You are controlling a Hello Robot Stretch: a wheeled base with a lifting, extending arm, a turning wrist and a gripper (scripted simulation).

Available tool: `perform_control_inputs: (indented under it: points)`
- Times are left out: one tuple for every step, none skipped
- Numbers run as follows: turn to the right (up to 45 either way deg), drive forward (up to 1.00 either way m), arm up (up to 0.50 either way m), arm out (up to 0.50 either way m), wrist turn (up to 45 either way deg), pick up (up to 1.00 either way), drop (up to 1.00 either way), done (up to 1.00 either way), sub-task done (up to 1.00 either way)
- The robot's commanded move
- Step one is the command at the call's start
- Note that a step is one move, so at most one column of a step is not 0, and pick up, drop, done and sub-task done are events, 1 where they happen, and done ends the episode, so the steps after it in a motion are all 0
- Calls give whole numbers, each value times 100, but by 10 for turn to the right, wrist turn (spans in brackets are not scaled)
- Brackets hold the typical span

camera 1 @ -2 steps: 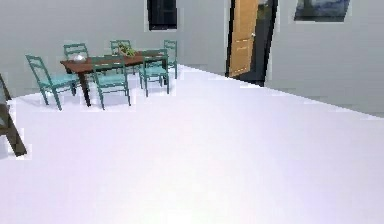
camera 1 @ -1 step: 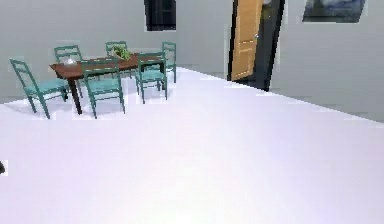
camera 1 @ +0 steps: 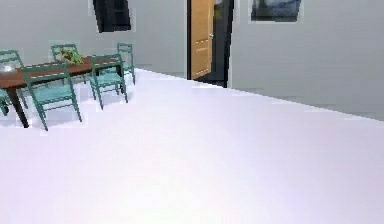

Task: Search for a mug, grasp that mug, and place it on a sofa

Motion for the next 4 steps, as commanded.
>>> perform_control_inputs:
  points:
    - [0,100,0,0,0,0,0,0,0]
    - [0,100,0,0,0,0,0,0,0]
    - [0,100,0,0,0,0,0,0,0]
    - [30,0,0,0,0,0,0,0,0]
